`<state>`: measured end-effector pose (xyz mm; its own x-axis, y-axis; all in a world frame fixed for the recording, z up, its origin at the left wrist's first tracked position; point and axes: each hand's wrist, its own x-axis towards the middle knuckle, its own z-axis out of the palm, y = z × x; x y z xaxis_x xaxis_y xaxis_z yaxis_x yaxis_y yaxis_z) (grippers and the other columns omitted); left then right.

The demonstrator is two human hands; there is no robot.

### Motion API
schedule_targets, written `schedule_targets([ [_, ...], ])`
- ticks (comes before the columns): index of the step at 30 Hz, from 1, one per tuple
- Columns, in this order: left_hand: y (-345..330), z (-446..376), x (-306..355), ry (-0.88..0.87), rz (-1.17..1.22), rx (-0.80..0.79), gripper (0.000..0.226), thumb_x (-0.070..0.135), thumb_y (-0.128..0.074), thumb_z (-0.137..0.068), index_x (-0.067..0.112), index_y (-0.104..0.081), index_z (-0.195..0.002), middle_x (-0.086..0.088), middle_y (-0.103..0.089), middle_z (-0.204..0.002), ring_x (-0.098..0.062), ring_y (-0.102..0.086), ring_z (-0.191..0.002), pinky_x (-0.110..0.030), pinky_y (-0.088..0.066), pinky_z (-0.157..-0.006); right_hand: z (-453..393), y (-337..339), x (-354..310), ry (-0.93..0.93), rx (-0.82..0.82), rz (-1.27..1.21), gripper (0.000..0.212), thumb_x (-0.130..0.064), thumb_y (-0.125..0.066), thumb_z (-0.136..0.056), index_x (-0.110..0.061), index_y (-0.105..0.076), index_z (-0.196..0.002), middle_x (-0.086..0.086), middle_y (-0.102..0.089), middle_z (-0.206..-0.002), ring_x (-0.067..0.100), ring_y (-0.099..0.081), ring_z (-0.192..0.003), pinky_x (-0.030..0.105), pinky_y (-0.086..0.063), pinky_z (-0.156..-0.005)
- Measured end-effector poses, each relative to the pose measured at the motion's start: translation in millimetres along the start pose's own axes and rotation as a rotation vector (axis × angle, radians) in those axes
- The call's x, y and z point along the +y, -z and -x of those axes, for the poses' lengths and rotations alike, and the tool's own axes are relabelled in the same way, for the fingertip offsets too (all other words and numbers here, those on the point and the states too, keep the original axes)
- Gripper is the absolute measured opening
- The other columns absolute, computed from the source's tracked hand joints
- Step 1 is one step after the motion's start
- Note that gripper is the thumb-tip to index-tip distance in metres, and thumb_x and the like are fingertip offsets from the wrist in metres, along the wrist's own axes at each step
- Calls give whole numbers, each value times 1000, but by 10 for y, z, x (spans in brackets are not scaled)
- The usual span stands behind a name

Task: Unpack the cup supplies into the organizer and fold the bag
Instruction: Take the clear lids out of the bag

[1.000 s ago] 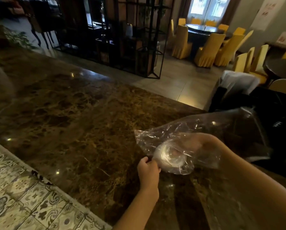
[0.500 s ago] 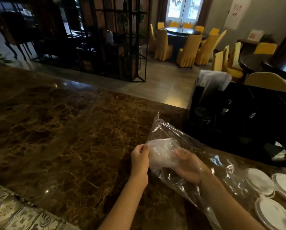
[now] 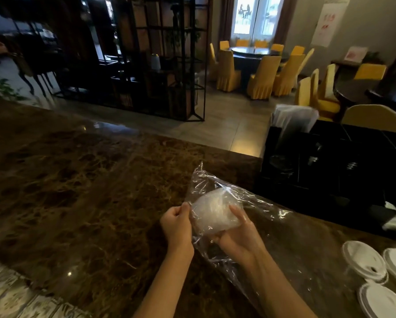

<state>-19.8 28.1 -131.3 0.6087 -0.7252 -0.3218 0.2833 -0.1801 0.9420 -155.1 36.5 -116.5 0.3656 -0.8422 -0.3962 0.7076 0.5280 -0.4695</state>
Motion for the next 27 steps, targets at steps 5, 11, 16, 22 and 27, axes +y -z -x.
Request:
schedule_targets([
  [5, 182, -256, 117, -53, -18, 96, 12, 16, -62, -94, 7, -68, -90, -10, -73, -82, -21, -70, -69, -31, -55, -57, 159, 13, -160, 62, -54, -13, 88, -11, -96, -53, -8, -57, -132, 29, -66, -127, 46, -67, -111, 53, -58, -85],
  [11, 428, -686, 238, -85, -87, 219, 7, 6, -62, -87, 6, -66, -92, -15, -73, -87, -22, -68, -69, -28, -52, -52, 450, 93, -467, 162, 102, 70, 64, -23, -76, -72, -12, -56, -132, 23, -67, -127, 40, -66, -112, 46, -62, -76],
  [16, 531, -945, 326, -122, -241, 285, 26, 15, -64, -85, 12, -61, -111, -16, -69, -108, -30, -69, -93, -48, -59, -82, 634, 221, -601, 272, 164, 114, 59, -25, -69, -79, -10, -55, -134, 23, -65, -131, 41, -62, -119, 50, -54, -94],
  [22, 216, -650, 639, -402, -408, 231, 36, 8, -60, -92, 18, -54, -126, -16, -56, -131, -32, -61, -111, -50, -56, -87, 759, 283, -726, 307, 200, 91, 60, -22, -72, -75, -8, -57, -132, 27, -64, -130, 43, -62, -119, 46, -58, -83],
  [27, -527, 272, 754, -696, -445, -415, 21, 17, -57, -96, 38, -57, -100, 6, -62, -107, -7, -61, -92, -24, -50, -69, 732, 284, -976, 566, 298, 201, 65, -22, -78, -67, -14, -58, -128, 20, -72, -117, 35, -73, -101, 44, -59, -77],
])
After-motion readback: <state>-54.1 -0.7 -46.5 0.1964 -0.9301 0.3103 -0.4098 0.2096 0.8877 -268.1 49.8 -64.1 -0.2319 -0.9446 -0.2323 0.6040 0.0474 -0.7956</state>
